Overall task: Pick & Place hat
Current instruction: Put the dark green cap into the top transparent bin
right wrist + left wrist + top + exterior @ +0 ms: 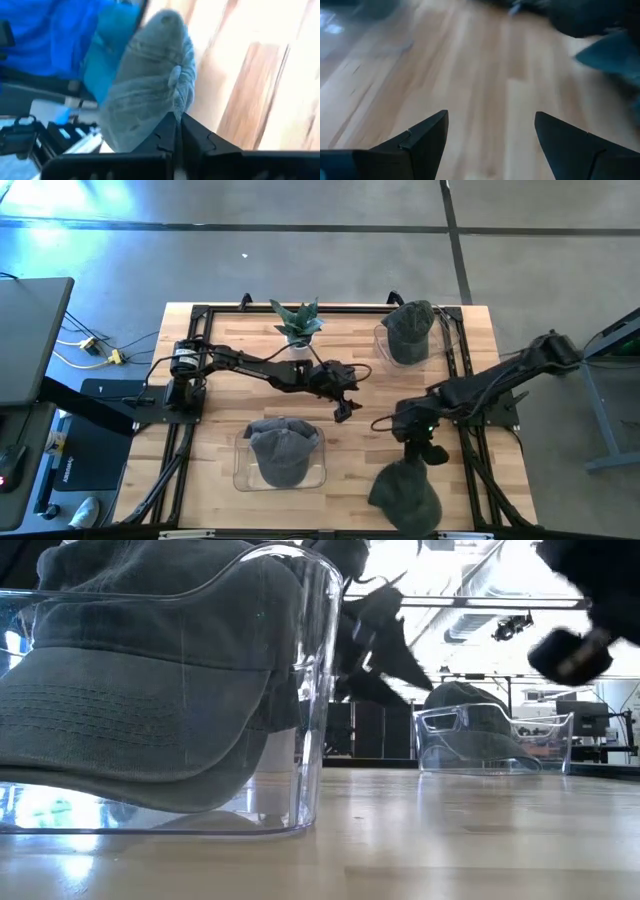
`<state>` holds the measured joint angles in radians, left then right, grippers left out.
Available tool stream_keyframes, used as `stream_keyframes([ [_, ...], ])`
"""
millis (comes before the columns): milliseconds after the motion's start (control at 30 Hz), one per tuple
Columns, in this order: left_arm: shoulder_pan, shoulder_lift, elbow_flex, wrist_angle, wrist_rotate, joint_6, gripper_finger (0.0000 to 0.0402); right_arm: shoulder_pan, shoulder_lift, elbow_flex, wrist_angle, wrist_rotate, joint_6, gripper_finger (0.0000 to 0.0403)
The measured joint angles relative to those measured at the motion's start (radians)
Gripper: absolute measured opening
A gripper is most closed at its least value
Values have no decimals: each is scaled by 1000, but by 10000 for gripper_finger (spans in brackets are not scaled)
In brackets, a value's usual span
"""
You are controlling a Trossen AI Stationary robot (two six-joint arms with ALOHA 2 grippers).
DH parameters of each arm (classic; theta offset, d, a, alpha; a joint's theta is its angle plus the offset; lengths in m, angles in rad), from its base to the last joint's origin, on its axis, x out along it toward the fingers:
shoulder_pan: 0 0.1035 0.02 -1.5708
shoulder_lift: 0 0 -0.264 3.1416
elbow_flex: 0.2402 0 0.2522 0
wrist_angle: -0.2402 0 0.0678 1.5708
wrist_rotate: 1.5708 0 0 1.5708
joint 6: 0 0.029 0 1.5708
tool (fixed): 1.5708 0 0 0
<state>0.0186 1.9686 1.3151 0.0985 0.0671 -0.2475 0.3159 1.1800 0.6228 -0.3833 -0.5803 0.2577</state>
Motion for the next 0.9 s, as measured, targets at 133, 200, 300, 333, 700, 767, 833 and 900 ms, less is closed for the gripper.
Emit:
stream_keyframes([
  [133, -25, 0, 0, 139, 133, 70, 291, 23, -125, 0, 7, 109, 11, 12],
  [200, -52, 0, 0, 209, 163, 111, 291, 36, -169, 0, 8, 178, 7, 14],
  [300, -86, 43, 4, 296, 111, 152, 291, 54, -217, 0, 21, 234, -7, 6],
  [333, -94, 55, 1, 294, 92, 160, 291, 59, -228, 0, 28, 236, -13, 5],
  [700, -106, 237, 195, 283, 262, 165, 148, 86, -265, 0, 79, 239, -53, 5],
  [767, -112, 237, 226, 288, 333, 165, 100, 86, -265, 0, 77, 250, -52, 9],
  [833, -121, 236, 247, 298, 364, 165, 53, 86, -265, 0, 74, 277, -52, 13],
  [900, -130, 259, 273, 309, 369, 170, 16, 86, -265, 0, 68, 304, -53, 14],
])
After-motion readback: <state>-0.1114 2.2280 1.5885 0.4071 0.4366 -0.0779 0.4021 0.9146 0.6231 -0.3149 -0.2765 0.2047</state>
